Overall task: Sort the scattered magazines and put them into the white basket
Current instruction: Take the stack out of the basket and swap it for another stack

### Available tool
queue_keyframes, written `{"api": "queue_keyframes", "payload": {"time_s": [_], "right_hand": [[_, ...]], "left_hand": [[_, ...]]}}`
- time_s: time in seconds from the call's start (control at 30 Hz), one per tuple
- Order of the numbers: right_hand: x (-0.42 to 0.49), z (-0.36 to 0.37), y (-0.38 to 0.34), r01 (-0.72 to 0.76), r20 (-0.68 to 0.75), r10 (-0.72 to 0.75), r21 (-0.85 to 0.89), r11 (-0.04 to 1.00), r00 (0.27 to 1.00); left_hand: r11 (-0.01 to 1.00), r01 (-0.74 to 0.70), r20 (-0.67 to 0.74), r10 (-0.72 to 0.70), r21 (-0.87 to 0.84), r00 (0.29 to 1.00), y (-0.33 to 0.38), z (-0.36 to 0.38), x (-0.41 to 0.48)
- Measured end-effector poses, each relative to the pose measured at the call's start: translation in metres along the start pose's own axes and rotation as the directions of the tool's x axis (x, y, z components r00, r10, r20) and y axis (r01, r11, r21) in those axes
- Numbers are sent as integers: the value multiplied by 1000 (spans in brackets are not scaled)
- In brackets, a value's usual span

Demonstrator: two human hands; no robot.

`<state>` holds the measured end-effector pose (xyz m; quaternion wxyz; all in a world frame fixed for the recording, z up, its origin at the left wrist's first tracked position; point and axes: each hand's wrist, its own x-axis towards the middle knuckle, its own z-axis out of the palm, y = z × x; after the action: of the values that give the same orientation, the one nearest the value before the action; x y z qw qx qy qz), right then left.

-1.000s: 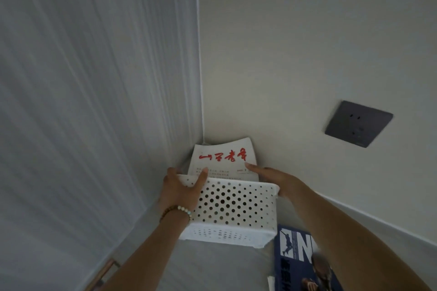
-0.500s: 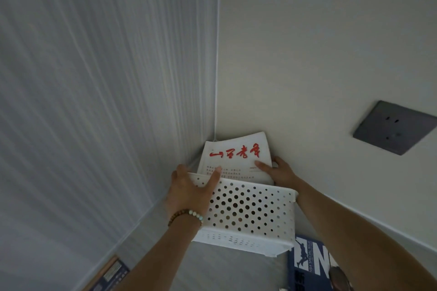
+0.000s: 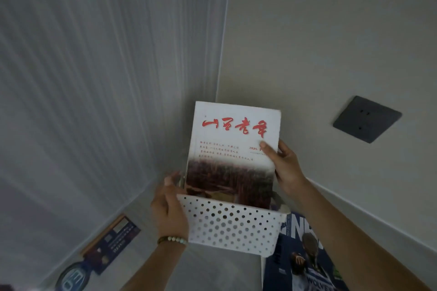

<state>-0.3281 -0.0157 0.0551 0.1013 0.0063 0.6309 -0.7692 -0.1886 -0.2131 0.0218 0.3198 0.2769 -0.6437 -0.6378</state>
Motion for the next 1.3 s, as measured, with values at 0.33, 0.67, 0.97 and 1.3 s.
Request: {"api": "queue_keyframes", "payload": {"time_s": [0.33,0.67,0.97,1.3], "right_hand": [[-64,0,-4,22,59,-26,65,998,998],[-99,-18,3,-31,199,29,6,1000,980],[-110,-7,15,32,33,-27,-155,987,999],[-90,15,32,54,-73,-69,-184,982,995]], "left_hand": [[973,180,278,-215,146,936,18,-37,2],[976,-25,636,-120,214,762,21,-7,45],[997,13,475,-49,79,878,16,-9,21],[979,47,490,-140,196,860,7,-7,34]]}}
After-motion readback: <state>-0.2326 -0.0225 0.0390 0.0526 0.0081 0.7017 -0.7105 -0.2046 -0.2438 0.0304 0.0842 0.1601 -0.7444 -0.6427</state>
